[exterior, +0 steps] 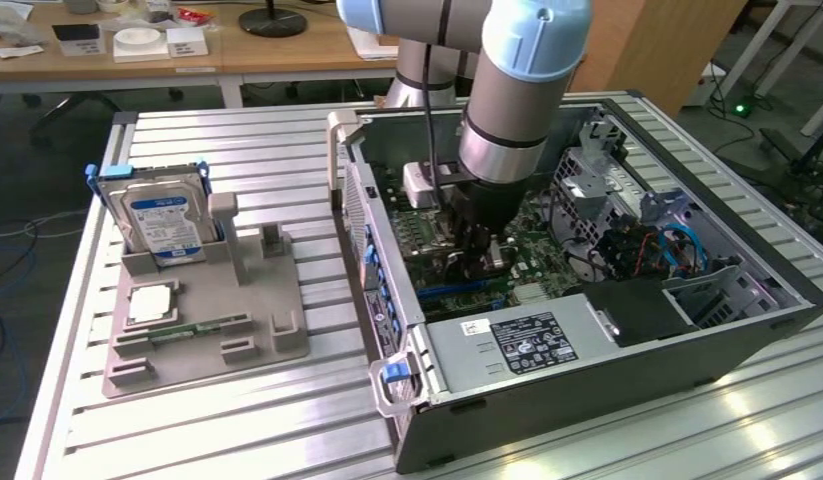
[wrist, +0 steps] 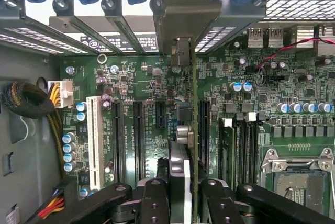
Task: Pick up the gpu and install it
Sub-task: 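Insert the gpu into the slot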
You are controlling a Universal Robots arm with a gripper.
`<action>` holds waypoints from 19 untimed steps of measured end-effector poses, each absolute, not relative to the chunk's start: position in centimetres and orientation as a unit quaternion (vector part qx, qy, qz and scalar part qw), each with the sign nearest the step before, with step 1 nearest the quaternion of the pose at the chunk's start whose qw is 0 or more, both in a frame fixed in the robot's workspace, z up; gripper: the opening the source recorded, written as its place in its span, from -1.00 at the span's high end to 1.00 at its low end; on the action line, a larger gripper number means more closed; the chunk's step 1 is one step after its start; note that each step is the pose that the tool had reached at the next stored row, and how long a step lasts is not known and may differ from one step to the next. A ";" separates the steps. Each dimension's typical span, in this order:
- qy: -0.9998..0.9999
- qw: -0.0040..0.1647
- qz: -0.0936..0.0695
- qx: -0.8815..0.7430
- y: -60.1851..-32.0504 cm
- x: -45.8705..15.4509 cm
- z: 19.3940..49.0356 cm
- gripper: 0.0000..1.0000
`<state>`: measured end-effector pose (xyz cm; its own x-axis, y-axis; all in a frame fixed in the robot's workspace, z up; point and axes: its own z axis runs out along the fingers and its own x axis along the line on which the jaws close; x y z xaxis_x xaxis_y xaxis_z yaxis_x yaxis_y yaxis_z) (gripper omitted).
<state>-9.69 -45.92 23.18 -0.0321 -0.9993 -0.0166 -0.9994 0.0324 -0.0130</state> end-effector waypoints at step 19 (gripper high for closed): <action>0.718 0.010 0.001 -0.696 -45.9 -9.9 22.4 0.44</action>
<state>-9.88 -45.92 22.37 -0.0323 -0.9993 -0.0165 -0.9994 0.0325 -0.0125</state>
